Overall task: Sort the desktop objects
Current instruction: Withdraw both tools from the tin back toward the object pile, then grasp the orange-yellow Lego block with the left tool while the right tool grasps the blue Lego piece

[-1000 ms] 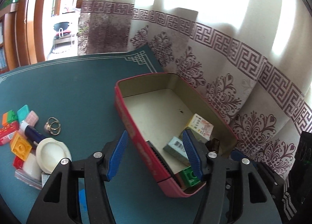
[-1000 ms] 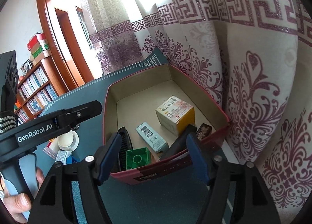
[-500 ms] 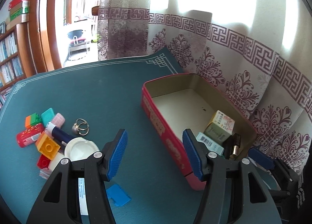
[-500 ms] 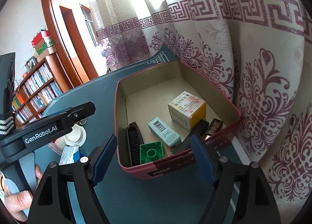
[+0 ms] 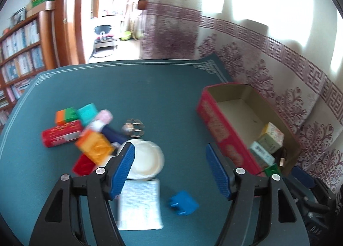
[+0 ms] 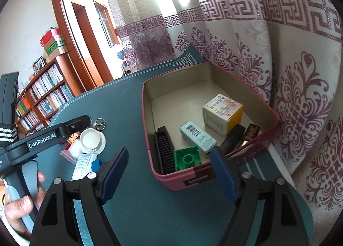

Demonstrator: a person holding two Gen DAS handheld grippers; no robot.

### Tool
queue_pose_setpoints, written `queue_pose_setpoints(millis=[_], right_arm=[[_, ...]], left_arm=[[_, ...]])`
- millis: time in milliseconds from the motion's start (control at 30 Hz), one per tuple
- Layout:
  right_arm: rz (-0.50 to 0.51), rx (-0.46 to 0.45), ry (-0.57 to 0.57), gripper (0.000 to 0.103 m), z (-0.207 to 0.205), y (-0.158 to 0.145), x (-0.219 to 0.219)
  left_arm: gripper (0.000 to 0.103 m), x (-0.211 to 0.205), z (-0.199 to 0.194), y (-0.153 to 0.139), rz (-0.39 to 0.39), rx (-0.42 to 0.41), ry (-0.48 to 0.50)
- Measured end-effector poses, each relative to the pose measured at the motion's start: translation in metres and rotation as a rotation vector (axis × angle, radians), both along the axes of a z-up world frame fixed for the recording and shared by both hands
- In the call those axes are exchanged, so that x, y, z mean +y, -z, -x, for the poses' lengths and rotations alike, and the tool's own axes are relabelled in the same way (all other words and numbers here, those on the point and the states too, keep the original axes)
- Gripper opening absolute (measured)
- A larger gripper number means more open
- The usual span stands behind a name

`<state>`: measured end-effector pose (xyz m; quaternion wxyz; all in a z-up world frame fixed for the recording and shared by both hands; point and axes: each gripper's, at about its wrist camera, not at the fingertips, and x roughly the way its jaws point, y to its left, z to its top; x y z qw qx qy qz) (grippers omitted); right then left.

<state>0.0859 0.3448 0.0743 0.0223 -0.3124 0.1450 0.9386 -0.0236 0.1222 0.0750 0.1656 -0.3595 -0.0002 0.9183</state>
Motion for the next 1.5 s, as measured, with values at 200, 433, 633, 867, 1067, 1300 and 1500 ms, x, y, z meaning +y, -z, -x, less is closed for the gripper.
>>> queue_pose_setpoints(millis=[200, 433, 633, 867, 1067, 1300, 1500], right_arm=[[0.003, -0.004, -0.028, 0.082, 0.002, 0.001, -0.018], [0.001, -0.015, -0.073, 0.082, 0.004, 0.002, -0.042], [-0.024, -0.037, -0.131, 0.082, 0.008, 0.004, -0.066], [-0.049, -0.054, -0.188, 0.082, 0.014, 0.007, -0.091], [-0.048, -0.079, -0.220, 0.082, 0.021, 0.014, -0.105], [-0.056, -0.090, -0.258, 0.082, 0.031, 0.017, -0.117], [-0.022, -0.127, -0.270, 0.082, 0.044, 0.025, -0.119]], left_arm=[[0.072, -0.047, 0.007, 0.007, 0.004, -0.013, -0.086], [0.072, -0.086, 0.016, 0.014, -0.024, -0.037, -0.149], [0.072, -0.097, 0.025, 0.021, -0.026, -0.056, -0.149], [0.072, -0.090, 0.038, 0.023, -0.037, -0.070, -0.118], [0.072, -0.084, 0.057, 0.030, -0.040, -0.089, -0.138], [0.071, -0.086, 0.063, 0.037, -0.078, -0.065, -0.117], [0.054, -0.091, 0.056, 0.034, -0.092, -0.027, -0.113]])
